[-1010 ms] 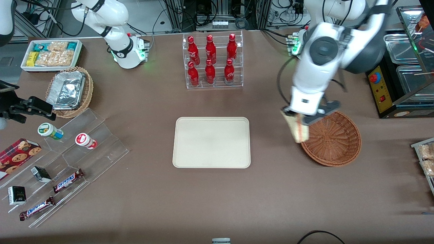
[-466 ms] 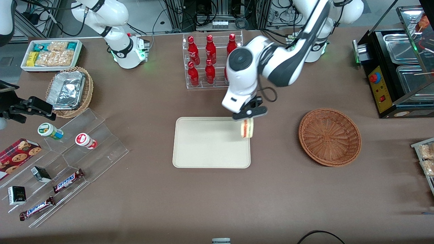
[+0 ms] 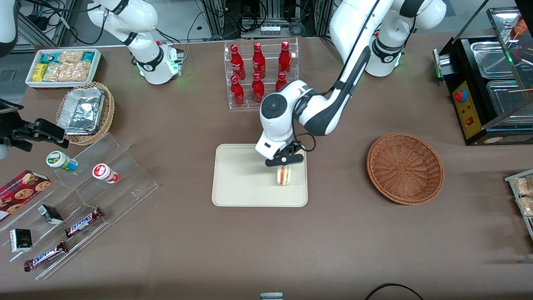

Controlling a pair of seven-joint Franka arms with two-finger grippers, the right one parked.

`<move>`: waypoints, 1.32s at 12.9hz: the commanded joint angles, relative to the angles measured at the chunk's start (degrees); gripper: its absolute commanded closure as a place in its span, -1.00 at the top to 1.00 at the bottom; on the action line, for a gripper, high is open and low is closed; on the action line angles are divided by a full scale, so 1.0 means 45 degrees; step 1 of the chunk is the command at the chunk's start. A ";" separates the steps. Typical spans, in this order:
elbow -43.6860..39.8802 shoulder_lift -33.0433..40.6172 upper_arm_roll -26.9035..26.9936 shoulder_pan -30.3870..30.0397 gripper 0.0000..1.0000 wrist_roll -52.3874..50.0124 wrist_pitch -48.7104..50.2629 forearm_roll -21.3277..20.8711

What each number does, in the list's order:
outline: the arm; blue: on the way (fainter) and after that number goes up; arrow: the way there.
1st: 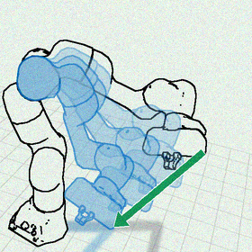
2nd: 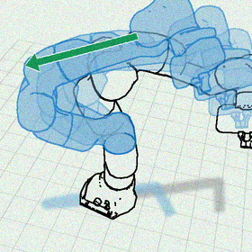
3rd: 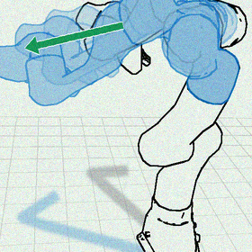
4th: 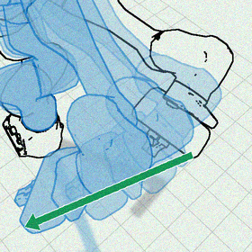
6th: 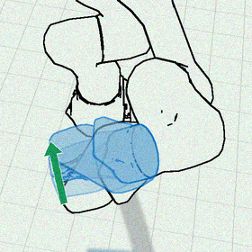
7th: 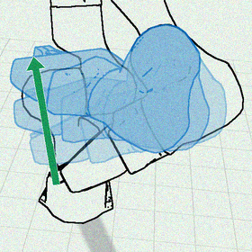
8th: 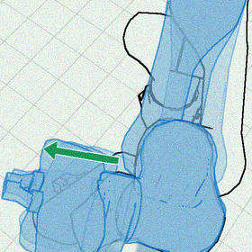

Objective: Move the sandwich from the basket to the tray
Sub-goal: 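Lift the sandwich and carry it over the white tray, then lower the sandwich onto the tray and open the left gripper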

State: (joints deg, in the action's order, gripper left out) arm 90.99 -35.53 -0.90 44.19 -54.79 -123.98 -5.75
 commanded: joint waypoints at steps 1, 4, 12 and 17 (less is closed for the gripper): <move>-0.0434 -0.0404 0.0240 0.0259 -0.93 0.0027 -0.0046 -0.0361; -0.0433 -0.0755 0.0259 0.0240 -0.93 -0.0013 -0.0320 -0.0695; -0.0531 -0.0739 0.0357 0.0201 1.00 -0.0071 -0.0537 -0.0735; -0.0551 0.1816 0.0493 -0.0208 1.00 0.0066 0.2681 -0.0696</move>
State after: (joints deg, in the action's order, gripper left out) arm 87.10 -33.62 0.73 43.98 -54.76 -117.28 -8.16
